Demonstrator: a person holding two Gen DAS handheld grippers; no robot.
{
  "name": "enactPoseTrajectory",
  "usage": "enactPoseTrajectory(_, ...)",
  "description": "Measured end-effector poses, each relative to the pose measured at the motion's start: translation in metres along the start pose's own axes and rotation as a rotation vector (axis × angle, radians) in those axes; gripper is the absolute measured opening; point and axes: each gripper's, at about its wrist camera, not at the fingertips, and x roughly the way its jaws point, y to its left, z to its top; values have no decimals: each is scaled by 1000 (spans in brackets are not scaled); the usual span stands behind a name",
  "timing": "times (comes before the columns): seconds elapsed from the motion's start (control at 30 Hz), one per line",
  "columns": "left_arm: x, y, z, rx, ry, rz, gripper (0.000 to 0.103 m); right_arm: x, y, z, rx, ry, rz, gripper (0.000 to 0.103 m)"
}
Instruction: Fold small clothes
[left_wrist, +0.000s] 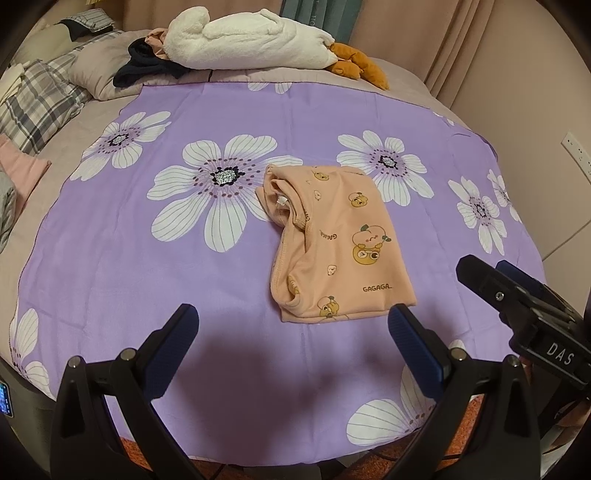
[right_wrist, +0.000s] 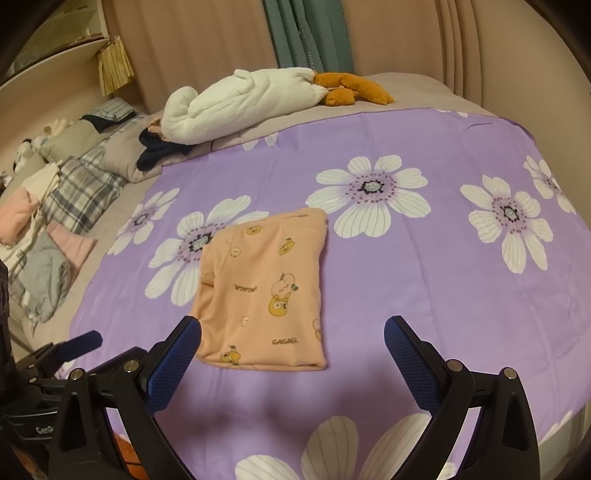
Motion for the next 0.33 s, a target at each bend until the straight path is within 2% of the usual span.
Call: enactPoseTrajectory(0.33,-4,-2,1,9,-21,0,103,1,-3,2,2,0,-4,99)
